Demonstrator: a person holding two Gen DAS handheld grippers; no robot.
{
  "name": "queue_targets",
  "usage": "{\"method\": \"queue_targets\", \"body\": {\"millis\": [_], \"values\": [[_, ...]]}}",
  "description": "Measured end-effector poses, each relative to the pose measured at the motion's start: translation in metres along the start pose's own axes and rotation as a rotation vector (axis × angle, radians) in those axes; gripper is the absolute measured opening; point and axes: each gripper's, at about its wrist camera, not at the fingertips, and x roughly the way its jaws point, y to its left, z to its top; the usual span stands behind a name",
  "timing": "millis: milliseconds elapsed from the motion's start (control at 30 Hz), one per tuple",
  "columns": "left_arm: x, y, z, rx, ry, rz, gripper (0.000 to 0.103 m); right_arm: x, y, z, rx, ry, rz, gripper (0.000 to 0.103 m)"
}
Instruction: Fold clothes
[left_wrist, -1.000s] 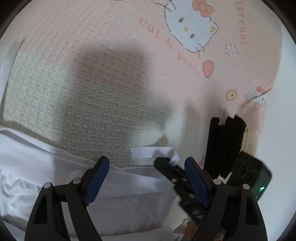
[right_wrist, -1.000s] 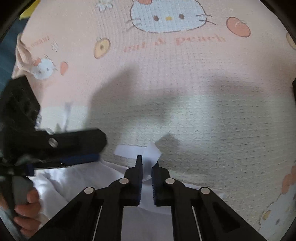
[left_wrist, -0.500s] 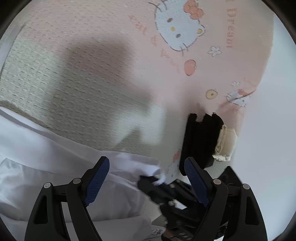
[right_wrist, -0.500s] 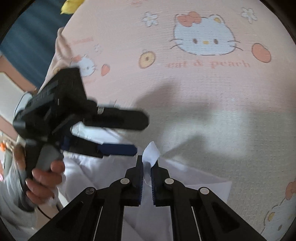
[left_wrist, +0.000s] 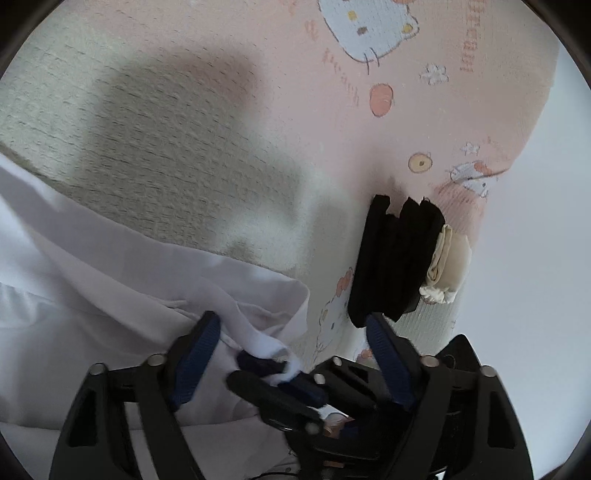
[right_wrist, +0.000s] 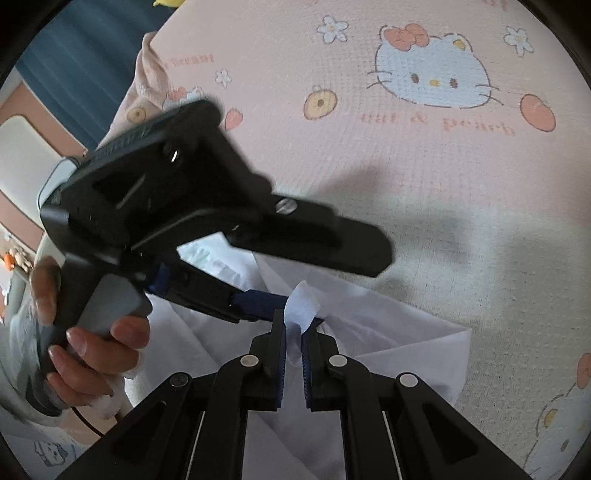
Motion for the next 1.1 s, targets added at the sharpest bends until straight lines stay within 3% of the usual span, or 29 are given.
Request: {"method": "queue_targets", "body": {"millis": [67,133,200,233,267,333,467,500,733,867,933,967,1100], "values": [[0.005,-0.007,-0.002,0.059,0.009,0.074,0.047,0.005,0.000,-0.001,-0.006,0.022,-0.017,0.006],[0.010,-0.010,-0.003,0.105,0.023,0.139,0.037,0.008,0.000,-0.003,-0.011,0.040,-0.032,0.006],[0.011,-0.008,-0.003,0.116,0.025,0.164,0.026,0.010,0.000,-0.003,-0.015,0.052,-0.044,0.006],[0.011,-0.006,-0.003,0.114,0.021,0.169,0.015,0.009,0.000,-0.004,-0.018,0.051,-0.050,0.006],[0.010,-0.004,-0.003,0.113,0.015,0.173,0.009,0.008,0.000,-0.004,-0.020,0.047,-0.056,0.006],[0.008,-0.005,-0.003,0.122,0.000,0.168,0.007,0.006,-0.001,-0.003,-0.016,0.044,-0.048,0.011],[0.003,-0.009,-0.003,0.155,-0.033,0.163,0.005,0.002,0.000,-0.003,-0.014,0.042,-0.073,0.049],[0.002,-0.012,-0.002,0.171,-0.041,0.165,0.005,0.000,0.001,-0.003,-0.012,0.038,-0.079,0.050],[-0.009,-0.025,-0.004,0.232,-0.089,0.179,0.005,-0.025,-0.001,-0.002,0.032,-0.026,-0.101,0.051],[-0.015,-0.030,-0.007,0.274,-0.114,0.192,0.005,-0.029,-0.009,-0.007,0.084,-0.013,-0.110,0.050],[-0.016,-0.032,-0.009,0.289,-0.125,0.186,0.005,-0.022,-0.017,-0.010,0.116,0.026,-0.108,0.034],[-0.018,-0.032,-0.010,0.294,-0.132,0.181,0.005,-0.016,-0.020,-0.012,0.127,0.049,-0.114,0.020],[-0.020,-0.037,-0.017,0.344,-0.145,0.166,0.005,0.003,-0.030,-0.015,0.159,0.113,-0.146,0.016]]}}
